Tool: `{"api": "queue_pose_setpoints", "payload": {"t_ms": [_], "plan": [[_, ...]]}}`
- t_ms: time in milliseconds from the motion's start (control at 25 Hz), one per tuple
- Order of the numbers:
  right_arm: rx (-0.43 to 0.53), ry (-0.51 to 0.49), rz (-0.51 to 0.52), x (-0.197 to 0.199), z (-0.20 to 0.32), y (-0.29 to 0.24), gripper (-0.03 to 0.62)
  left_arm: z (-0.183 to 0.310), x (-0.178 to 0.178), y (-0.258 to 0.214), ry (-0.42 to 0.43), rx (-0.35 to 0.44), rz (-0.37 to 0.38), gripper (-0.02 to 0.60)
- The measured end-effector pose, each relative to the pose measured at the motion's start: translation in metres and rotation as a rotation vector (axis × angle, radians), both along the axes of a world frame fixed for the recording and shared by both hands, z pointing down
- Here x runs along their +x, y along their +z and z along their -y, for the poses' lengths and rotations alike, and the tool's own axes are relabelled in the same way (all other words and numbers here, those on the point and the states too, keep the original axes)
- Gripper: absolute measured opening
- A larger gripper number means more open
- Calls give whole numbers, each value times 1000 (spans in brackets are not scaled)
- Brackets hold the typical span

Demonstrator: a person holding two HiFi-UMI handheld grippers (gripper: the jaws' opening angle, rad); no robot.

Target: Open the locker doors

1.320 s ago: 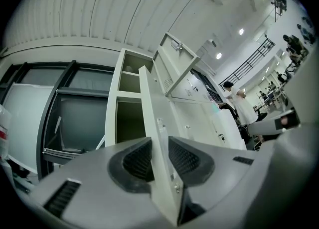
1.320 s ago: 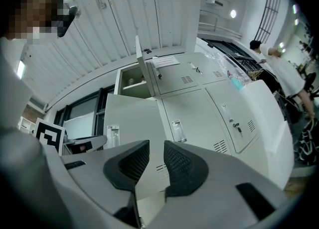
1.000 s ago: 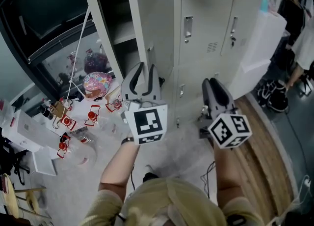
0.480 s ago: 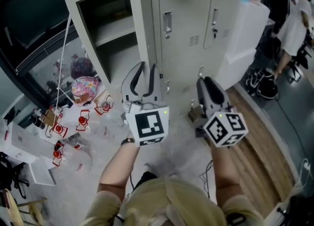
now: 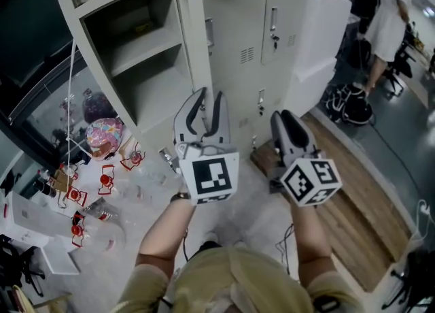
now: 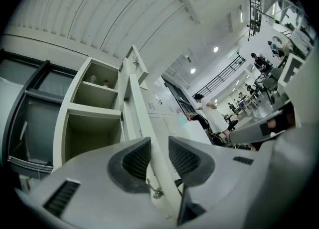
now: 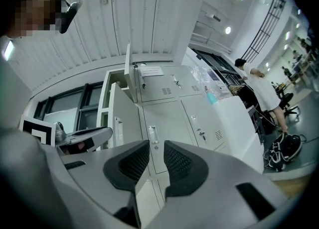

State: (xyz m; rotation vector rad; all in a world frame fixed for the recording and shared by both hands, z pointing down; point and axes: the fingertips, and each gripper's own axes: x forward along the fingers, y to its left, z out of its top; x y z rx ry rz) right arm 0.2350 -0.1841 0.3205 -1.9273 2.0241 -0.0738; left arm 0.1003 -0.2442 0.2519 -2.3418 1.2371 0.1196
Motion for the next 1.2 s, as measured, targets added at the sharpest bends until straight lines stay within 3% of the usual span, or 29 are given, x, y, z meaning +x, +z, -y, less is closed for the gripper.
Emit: {"api": "queue_pose_setpoints", "payload": {"t_ms": [640,1200], "plan": [[-27,136,21,45,-25,13,87,-2,65,0,166,-1,-6,94],[-45,212,47,54,-29,17,87,4,95,5,306,-9,32,95]]}}
